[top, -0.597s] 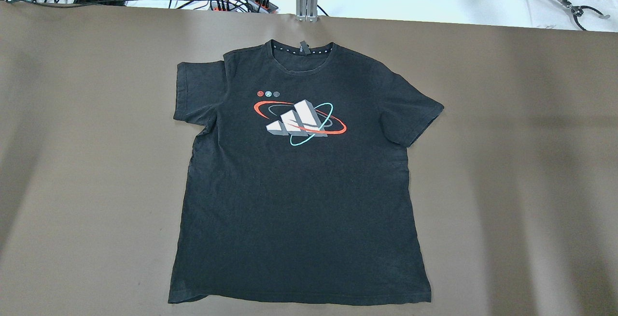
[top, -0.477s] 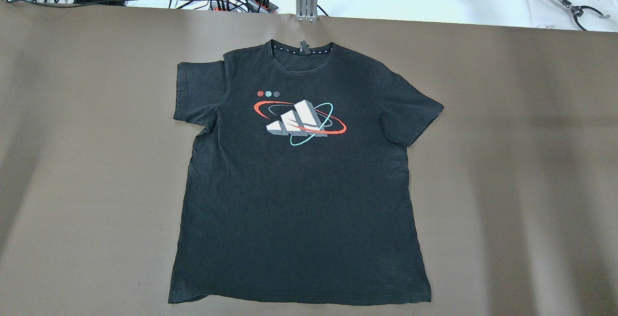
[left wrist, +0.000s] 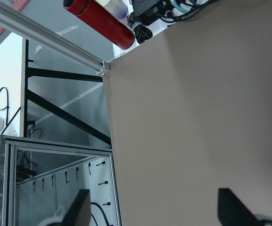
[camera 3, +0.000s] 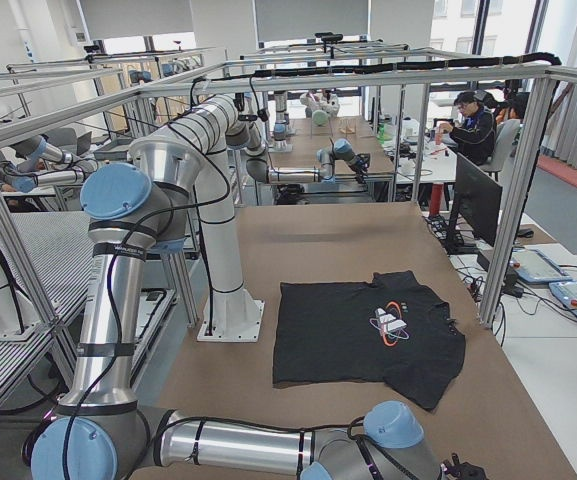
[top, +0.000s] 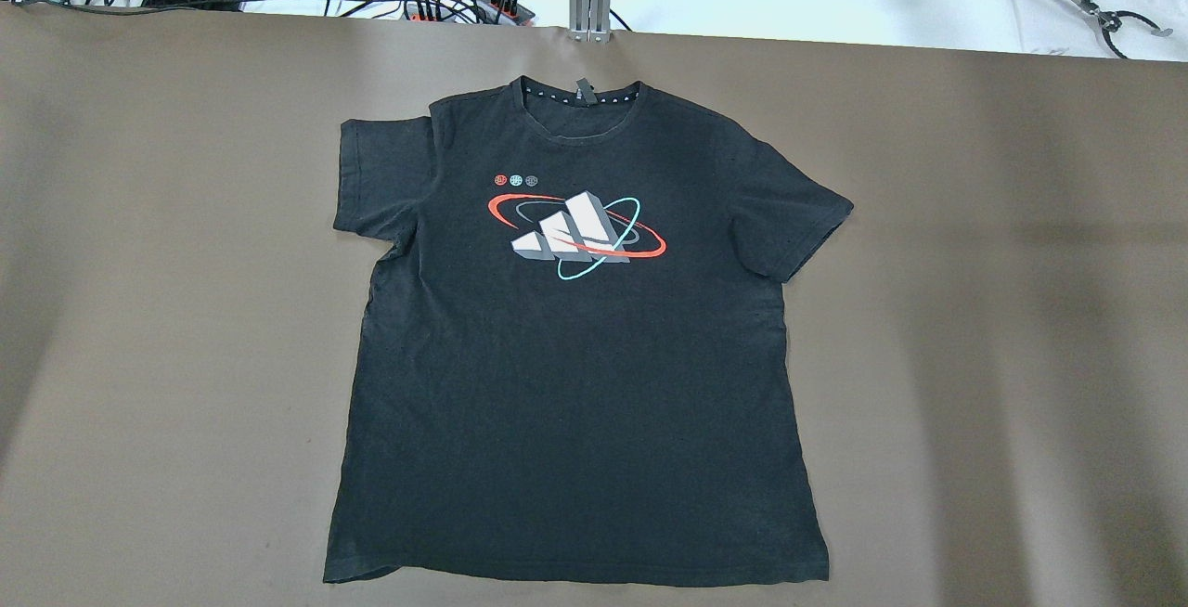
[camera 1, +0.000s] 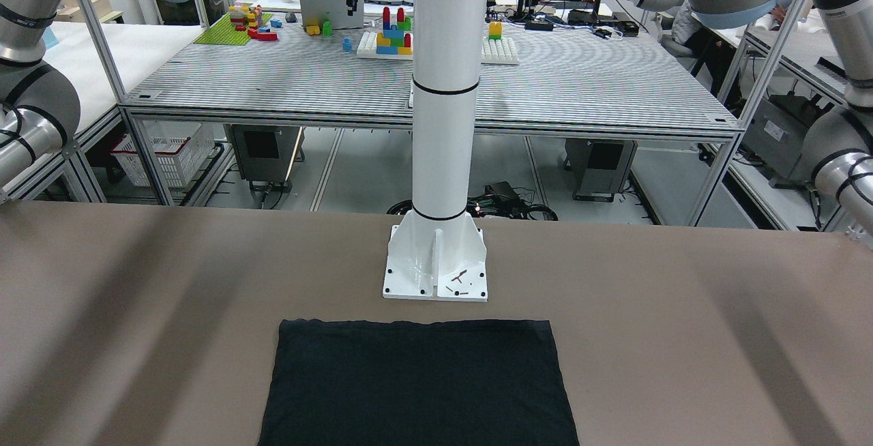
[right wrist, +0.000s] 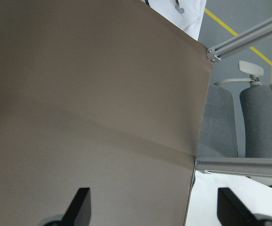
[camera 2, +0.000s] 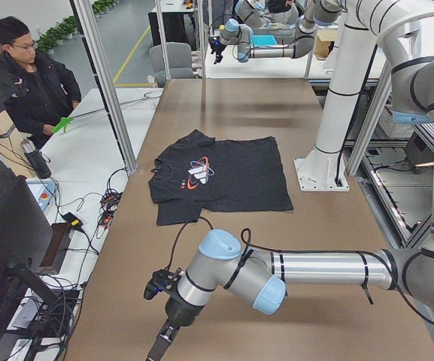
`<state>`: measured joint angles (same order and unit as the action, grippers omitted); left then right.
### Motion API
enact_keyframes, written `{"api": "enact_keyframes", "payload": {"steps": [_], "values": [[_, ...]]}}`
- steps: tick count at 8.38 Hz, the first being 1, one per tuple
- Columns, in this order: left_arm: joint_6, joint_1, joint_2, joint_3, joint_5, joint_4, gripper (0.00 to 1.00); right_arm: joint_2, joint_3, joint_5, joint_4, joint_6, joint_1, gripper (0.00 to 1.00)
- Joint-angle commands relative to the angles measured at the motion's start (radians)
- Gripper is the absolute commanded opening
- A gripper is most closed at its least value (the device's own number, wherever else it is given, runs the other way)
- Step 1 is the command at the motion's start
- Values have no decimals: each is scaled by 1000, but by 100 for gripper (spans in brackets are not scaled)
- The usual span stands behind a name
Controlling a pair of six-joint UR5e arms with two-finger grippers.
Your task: Fold clothes
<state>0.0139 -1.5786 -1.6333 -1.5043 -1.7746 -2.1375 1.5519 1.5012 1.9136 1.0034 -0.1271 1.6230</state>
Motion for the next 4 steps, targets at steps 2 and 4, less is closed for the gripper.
{"api": "enact_keyframes", "payload": {"steps": [2,4], "values": [[-69,31,13,0,-16,-13,94,-3,1,15,-9,44,-15,94],[-69,55,10,-5,-16,-10,94,-3,33,19,-11,214,-104,94]]}}
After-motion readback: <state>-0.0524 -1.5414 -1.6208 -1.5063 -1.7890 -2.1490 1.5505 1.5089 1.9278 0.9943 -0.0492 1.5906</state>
